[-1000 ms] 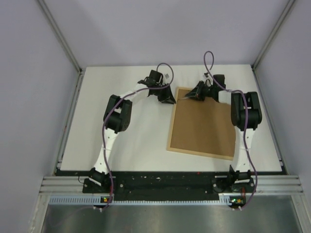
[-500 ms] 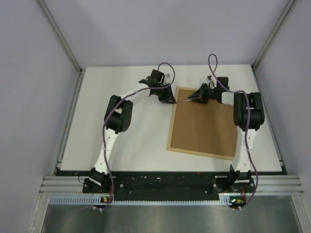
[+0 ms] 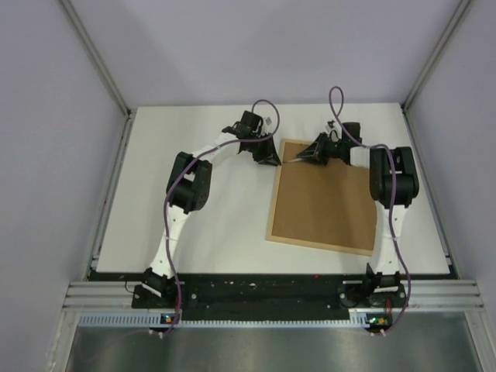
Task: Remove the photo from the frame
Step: Release the photo frame item from the photo frame.
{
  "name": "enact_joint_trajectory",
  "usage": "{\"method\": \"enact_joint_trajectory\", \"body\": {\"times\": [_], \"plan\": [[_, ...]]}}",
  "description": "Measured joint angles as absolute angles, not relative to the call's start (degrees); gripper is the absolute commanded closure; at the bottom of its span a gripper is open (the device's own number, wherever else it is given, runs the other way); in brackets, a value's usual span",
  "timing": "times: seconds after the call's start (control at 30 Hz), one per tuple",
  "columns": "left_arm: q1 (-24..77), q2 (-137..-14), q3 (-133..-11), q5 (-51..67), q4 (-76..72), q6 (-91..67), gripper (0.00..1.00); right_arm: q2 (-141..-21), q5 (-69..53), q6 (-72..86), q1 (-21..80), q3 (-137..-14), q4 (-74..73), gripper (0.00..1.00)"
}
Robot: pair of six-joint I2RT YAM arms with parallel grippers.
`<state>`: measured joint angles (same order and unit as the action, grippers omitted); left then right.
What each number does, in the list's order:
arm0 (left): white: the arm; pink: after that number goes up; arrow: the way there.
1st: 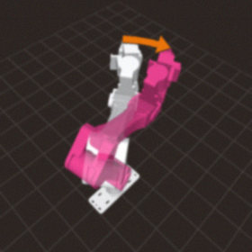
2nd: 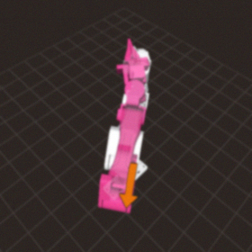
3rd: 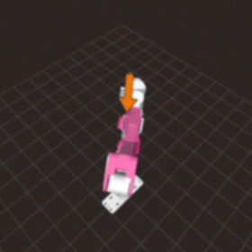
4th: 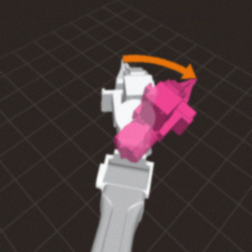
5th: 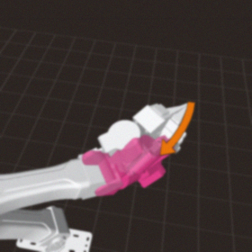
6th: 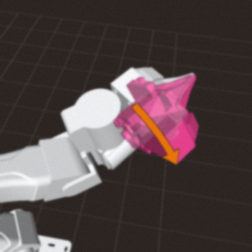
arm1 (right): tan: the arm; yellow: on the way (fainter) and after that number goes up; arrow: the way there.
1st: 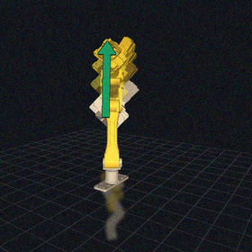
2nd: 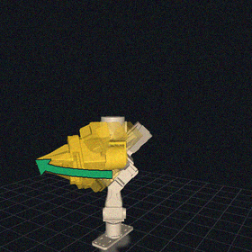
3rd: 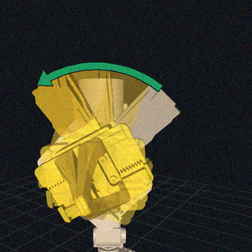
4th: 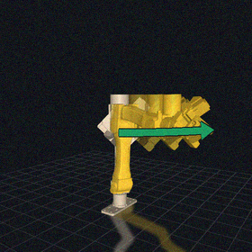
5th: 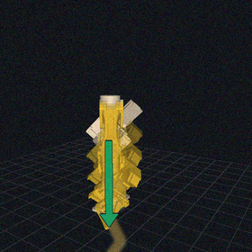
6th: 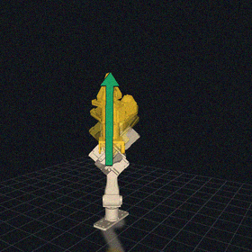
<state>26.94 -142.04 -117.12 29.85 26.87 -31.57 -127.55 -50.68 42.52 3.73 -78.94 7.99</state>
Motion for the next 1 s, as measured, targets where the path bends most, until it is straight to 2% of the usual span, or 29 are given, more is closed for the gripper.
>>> {"method": "enact_joint_trajectory", "body": {"times": [1.0], "plan": [[27.0,-142.0,-117.2,29.5,27.0,-31.6,0.75,-128.5,-51.6,40.1,3.1,-81.0,4.9,1.00]]}}
